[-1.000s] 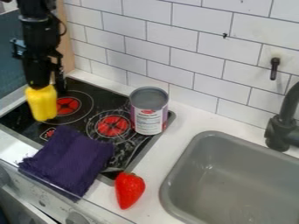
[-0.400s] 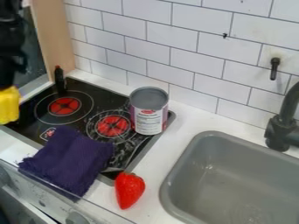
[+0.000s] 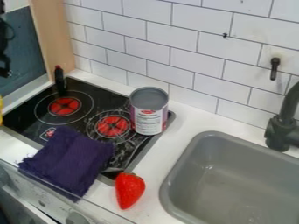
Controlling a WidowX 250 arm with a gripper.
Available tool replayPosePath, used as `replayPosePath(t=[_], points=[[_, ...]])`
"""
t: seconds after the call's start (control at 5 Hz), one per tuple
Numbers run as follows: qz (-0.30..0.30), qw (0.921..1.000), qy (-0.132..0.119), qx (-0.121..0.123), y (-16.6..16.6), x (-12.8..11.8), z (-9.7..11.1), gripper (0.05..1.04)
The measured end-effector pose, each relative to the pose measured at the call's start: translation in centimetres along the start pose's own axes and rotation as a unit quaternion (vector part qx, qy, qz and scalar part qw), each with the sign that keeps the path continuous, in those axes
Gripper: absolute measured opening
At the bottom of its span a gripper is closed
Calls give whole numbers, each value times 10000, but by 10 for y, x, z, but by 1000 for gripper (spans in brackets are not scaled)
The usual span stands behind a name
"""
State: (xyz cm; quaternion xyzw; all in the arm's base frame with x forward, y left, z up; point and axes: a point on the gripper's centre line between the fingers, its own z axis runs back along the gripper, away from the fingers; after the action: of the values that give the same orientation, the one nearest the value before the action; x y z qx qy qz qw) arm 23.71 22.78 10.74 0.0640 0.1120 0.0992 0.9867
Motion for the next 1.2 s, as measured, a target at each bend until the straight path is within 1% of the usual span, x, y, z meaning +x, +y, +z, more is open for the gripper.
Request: replayPosePath(t=[0.2,0.4,0.6,0.8,1.0,1.2], points=[[8,9999,148,11,2,-7,-8,108],[18,9999,137,8,5,-9,-12,108],[118,9997,200,-28,7,-12,-14,108],[202,9991,349,-120,11,-15,-25,108],[178,9990,386,-147,10,-14,-28,108],[245,9988,383,-152,10,-13,-29,132]])
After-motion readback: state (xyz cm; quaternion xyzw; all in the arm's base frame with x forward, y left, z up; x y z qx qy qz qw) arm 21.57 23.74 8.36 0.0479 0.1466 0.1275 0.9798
